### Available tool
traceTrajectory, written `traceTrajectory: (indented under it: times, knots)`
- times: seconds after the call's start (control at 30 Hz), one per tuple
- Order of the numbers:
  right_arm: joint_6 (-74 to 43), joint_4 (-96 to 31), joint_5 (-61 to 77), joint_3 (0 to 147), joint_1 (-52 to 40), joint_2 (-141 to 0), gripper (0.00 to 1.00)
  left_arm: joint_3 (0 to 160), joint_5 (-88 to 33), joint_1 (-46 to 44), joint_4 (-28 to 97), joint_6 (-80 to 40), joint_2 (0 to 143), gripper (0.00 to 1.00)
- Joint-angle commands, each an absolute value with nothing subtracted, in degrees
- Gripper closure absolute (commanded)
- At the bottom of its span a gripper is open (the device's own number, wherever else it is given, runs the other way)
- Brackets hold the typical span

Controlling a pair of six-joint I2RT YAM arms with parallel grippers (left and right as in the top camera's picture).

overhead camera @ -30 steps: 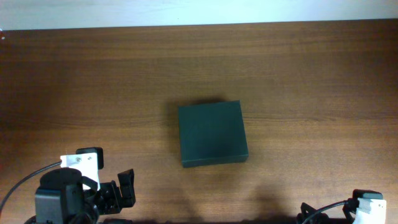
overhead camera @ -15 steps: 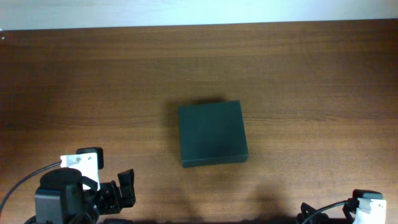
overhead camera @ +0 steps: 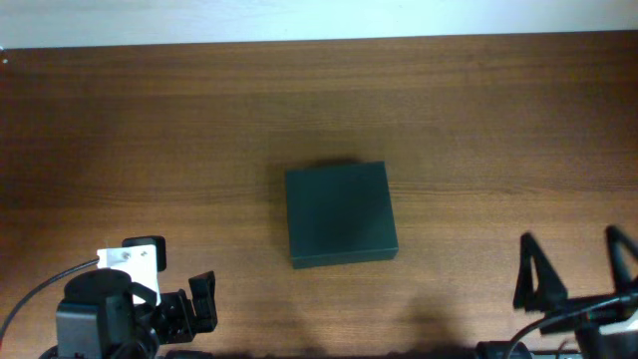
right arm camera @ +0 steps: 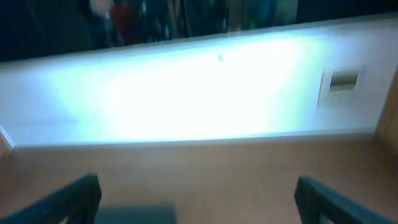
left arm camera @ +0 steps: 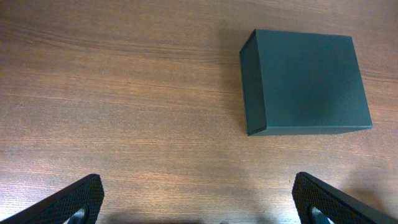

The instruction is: Pack container

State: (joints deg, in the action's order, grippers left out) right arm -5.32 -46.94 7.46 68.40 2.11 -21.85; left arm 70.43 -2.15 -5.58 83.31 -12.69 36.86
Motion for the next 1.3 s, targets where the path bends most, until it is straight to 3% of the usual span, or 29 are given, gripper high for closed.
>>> traceTrajectory:
  times: [0.0, 0.5, 1.27]
  knots:
    - [-0.8, -40.2, 6.4, 62.2, 2.3, -20.1, 0.01, 70.3, -2.6, -5.5, 83.4, -12.4, 37.0, 0.01]
    - [-0.9, -0.9, 9.3, 24.3, 2.3, -0.7, 0.01, 70.3, -2.6, -5.5, 83.4, -12.4, 37.0, 0.01]
    - [-0.9, 14.0, 9.9, 3.7, 2.2, -0.7, 0.01, 70.3, -2.6, -5.5, 83.4, -12.4, 37.0, 0.01]
